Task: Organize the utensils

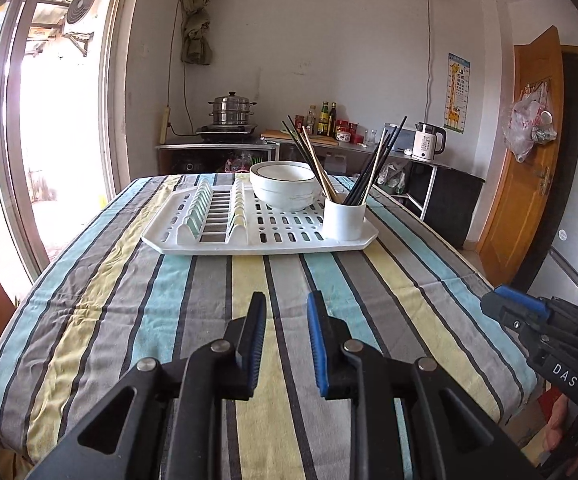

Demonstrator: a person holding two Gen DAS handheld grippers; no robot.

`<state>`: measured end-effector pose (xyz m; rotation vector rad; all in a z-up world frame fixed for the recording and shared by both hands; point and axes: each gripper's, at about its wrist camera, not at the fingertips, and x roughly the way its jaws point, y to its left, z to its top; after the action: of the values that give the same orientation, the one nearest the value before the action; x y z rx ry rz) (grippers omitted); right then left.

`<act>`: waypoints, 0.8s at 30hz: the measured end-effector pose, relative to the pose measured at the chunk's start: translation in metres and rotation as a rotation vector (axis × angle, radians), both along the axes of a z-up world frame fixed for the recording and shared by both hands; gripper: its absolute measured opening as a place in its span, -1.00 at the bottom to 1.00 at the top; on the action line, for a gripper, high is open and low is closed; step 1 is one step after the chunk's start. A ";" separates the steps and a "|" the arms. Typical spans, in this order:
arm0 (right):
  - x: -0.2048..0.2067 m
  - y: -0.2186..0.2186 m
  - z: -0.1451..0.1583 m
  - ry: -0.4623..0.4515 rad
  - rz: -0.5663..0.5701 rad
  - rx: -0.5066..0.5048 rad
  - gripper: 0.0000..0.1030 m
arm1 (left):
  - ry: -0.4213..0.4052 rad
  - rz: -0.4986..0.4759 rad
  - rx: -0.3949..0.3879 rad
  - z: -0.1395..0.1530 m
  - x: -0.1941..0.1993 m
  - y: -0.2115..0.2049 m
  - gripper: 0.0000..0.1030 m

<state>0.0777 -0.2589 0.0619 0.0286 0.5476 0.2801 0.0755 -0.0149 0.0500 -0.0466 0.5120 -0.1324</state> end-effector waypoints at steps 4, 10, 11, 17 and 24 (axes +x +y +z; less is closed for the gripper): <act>-0.014 0.004 0.002 -0.035 -0.002 -0.014 -0.52 | -0.011 0.011 0.004 -0.004 -0.013 0.003 -0.57; -0.024 0.007 0.005 -0.070 0.001 -0.023 -0.52 | -0.027 0.010 0.008 -0.006 -0.025 0.001 -0.57; -0.024 0.007 0.005 -0.072 0.000 -0.023 -0.52 | -0.025 0.009 0.007 -0.006 -0.025 0.000 -0.57; -0.025 0.005 0.002 -0.070 -0.003 -0.019 -0.52 | -0.027 0.012 0.019 -0.008 -0.026 -0.003 -0.57; -0.025 0.004 0.002 -0.069 -0.007 -0.020 -0.51 | -0.028 0.008 0.030 -0.010 -0.026 -0.007 -0.57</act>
<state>0.0528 -0.2551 0.0637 0.0014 0.4814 0.2678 0.0490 -0.0221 0.0403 -0.0177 0.4860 -0.1177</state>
